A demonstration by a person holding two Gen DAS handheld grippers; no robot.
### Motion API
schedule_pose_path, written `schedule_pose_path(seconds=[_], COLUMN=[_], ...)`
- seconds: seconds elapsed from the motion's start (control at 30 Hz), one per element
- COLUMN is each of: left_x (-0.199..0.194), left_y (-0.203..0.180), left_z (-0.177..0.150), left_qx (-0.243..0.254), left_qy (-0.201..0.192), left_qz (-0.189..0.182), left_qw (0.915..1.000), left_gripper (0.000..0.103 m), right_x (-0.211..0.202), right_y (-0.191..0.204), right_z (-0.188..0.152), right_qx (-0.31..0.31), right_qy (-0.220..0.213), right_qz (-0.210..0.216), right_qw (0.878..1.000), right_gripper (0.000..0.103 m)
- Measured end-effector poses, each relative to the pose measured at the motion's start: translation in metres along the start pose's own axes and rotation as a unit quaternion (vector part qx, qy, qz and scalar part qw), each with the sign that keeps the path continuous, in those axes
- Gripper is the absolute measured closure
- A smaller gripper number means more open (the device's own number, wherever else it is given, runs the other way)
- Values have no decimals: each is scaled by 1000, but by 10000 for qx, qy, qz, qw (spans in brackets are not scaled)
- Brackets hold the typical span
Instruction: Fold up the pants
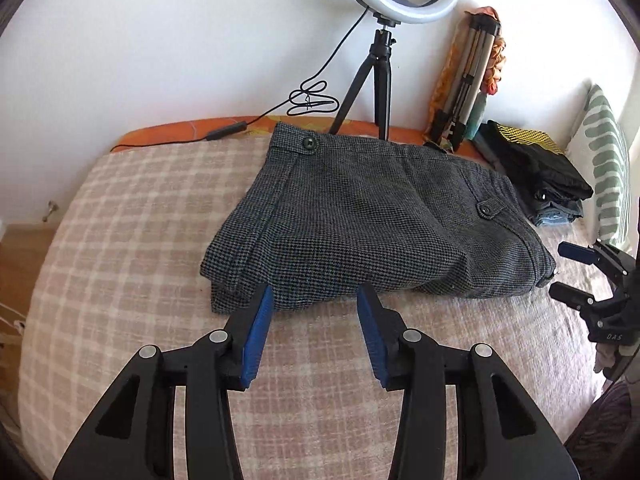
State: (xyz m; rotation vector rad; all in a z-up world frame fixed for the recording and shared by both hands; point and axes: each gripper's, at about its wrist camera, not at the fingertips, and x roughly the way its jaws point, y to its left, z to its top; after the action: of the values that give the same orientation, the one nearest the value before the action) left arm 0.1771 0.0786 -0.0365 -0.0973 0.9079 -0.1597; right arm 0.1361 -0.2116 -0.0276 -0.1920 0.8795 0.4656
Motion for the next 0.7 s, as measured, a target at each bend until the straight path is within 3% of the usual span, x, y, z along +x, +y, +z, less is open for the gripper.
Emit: schedule_pose_path(seconds=[0.1,0.23,0.37,0.47,0.63,0.7], left_x=[16,30,35,43,50,55], left_y=[-8,-2,5,20,27,26], left_z=[-9,-22,-21,-24,-24,-20], left_qx=[-19,-544,-391,-798,-797,-746], left_qy=[111,166,217,246,213,174], left_qz=[278,109,557,345,356,386], left_qw=[9996,9983,9974,9959,9960,9963], left_gripper=[61,61,61,61,61,61], right_x=[11,35,59,76,92,94], right_y=[22,41,61,68,83,83], right_z=[4,6,8,10,5,7], right_qx=[-442,-614,-1024,-1111,-1859,-1969], right_qy=[-24,230,325,345,298,259], right_qz=[-89,102,-201,-329,-708,-758], right_qw=[9990,9978,9940,9927,9796,9771], right_gripper=[29,32,33,33,34,51])
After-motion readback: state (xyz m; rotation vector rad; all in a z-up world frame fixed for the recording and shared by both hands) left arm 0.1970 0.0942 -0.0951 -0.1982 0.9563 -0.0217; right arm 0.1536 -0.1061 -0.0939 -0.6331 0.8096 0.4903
